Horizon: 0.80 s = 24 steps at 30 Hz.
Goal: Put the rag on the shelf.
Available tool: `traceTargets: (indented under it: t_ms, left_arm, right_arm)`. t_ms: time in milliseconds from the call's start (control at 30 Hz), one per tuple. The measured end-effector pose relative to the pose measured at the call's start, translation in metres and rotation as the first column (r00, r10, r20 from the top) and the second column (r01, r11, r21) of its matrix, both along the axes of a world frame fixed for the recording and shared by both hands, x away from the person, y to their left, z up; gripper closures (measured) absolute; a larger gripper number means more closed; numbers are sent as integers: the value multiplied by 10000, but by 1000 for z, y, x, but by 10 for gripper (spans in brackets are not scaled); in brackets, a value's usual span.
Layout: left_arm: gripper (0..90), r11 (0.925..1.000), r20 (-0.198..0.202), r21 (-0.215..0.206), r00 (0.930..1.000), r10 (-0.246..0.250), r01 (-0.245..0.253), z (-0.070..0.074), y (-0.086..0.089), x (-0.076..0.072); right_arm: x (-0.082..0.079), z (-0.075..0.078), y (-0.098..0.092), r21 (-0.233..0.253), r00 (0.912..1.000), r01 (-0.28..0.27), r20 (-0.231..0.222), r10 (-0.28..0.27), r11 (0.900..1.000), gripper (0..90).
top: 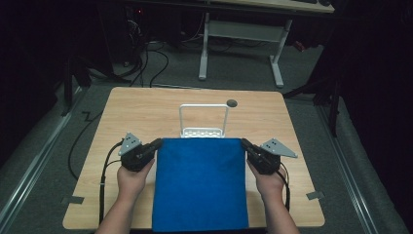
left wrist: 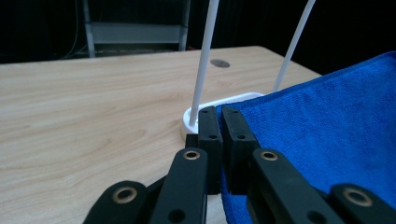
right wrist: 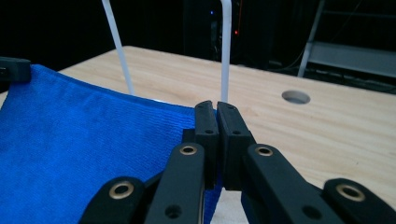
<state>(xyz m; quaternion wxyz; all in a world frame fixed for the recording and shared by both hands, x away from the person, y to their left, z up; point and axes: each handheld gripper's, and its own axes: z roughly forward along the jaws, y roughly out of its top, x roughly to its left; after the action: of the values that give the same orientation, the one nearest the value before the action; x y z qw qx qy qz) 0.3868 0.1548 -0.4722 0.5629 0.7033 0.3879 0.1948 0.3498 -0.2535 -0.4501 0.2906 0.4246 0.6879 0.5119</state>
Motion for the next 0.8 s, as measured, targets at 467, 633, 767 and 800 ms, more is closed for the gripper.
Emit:
traceTargets:
  t_ms: [467,633,767,800]
  left_arm:
    - [876,9995,1557,-247,9876,-179,221,42,-5,-25]
    - [876,9989,2172,-386,9759,-186,277,57,-7,-37]
    - [877,9975,2631,-606,9646,-195,367,68,-7,-46]
    - [877,9973,2756,-618,9611,-205,390,71,-7,-48]
  right_arm:
    - [-19,32,-7,572,9929,-46,1189,-22,9984,884]
    - [-29,48,-10,782,9834,-120,1817,-25,9969,884]
    - [-41,63,-10,945,9713,-214,2380,-17,9953,884]
    - [-43,66,-10,965,9688,-239,2478,-7,9950,884]
